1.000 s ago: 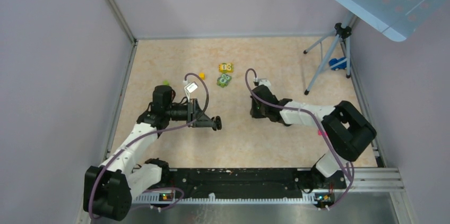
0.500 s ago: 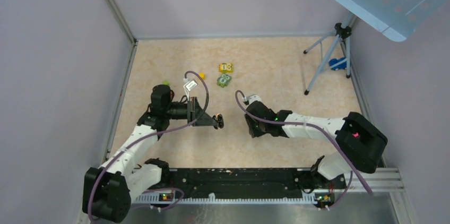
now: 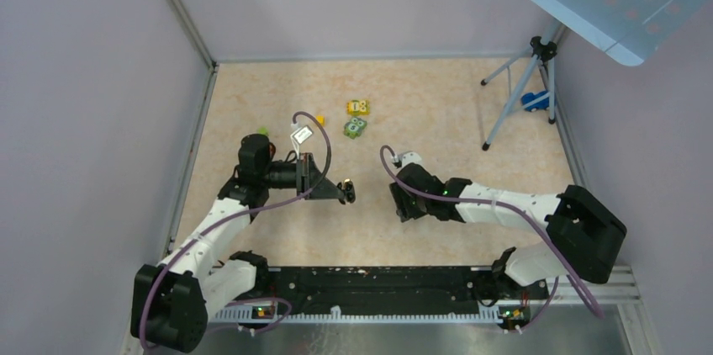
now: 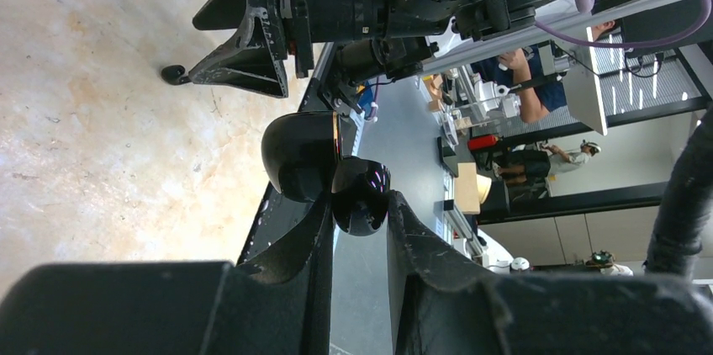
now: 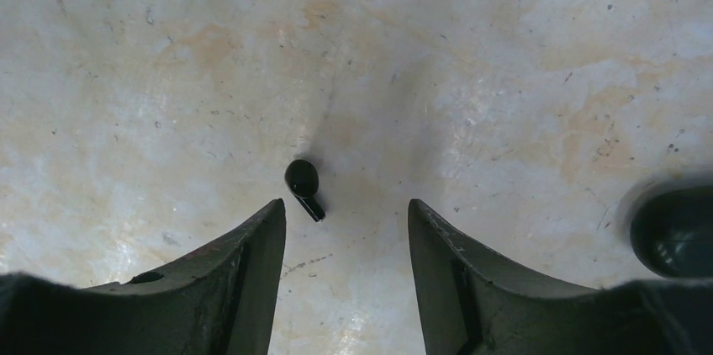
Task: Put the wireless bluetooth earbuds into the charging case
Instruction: Pick up the right earbud from the center of the board, then insert the right earbud into the right side groove of the charging case.
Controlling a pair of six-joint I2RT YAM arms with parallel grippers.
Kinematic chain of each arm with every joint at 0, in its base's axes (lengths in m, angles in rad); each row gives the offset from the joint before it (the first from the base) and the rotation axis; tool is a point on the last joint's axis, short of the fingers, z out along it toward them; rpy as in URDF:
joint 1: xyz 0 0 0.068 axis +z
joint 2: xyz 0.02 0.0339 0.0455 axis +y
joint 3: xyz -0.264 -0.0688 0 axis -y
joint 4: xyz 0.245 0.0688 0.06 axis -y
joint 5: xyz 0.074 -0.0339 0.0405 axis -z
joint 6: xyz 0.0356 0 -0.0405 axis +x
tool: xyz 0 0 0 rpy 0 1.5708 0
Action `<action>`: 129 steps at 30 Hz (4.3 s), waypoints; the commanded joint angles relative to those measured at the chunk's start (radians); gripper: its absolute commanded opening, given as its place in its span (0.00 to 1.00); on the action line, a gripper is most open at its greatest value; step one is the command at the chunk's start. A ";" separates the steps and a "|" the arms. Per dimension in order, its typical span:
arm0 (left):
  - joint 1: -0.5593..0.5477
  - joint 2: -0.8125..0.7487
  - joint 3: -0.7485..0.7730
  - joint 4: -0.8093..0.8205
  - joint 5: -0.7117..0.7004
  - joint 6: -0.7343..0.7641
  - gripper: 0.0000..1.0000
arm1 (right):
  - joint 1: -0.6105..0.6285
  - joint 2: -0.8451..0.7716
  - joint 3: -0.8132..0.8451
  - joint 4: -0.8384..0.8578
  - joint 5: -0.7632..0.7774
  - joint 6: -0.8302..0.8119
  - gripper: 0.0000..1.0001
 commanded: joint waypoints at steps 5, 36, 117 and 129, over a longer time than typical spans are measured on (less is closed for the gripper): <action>-0.003 -0.013 -0.006 0.053 0.029 0.008 0.00 | 0.004 -0.021 0.013 -0.072 0.097 0.045 0.53; -0.271 0.043 0.094 -0.041 -0.064 0.149 0.00 | 0.008 -0.244 -0.069 0.040 0.078 0.448 0.42; -0.248 0.155 -0.014 0.425 -0.098 -0.293 0.00 | 0.000 -0.562 -0.245 0.724 -0.069 0.354 0.13; -0.244 0.189 -0.026 0.499 -0.158 -0.365 0.00 | 0.016 -0.511 -0.288 0.954 -0.135 0.426 0.11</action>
